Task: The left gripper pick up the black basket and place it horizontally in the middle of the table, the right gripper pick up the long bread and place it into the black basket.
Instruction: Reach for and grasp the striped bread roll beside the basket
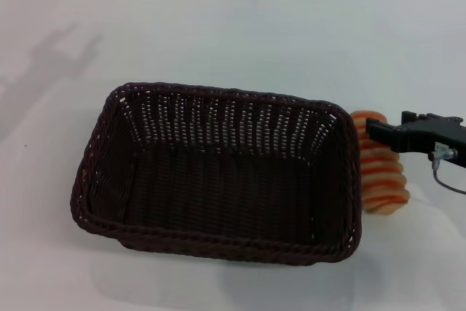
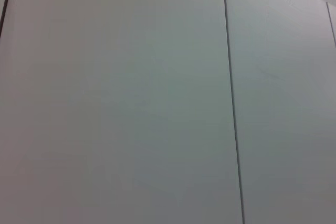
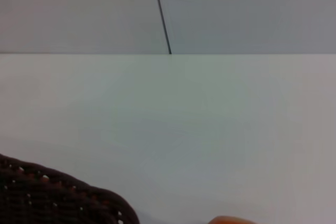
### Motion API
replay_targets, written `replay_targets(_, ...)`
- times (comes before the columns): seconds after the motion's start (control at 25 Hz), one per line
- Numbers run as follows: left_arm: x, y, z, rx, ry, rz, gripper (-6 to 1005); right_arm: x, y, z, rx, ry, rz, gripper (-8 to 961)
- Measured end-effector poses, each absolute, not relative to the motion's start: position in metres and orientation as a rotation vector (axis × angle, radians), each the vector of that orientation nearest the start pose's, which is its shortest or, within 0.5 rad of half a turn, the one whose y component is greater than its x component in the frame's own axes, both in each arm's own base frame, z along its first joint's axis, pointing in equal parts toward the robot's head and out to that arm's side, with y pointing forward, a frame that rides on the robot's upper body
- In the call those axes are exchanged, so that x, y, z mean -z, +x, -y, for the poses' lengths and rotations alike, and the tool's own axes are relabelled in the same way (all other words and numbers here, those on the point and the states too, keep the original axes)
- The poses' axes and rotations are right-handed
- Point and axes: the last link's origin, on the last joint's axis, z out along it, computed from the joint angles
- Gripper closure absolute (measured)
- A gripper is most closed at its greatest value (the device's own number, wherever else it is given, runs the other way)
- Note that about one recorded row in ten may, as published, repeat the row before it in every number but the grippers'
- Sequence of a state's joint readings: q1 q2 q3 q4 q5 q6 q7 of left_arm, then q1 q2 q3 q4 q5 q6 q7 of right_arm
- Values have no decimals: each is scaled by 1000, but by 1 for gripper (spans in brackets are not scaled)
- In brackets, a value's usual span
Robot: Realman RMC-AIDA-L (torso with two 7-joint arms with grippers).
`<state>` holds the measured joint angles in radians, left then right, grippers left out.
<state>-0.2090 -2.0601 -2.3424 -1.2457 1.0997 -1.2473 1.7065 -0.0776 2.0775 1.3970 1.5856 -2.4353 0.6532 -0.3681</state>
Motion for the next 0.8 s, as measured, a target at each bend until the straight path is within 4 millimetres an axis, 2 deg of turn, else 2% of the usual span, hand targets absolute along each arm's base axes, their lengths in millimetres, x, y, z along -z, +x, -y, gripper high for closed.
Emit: replay_targets(0.8, -199, -228, -323, 1151, -1804, 230, 471, 20, 256, -294, -204, -2055, -1180, 334)
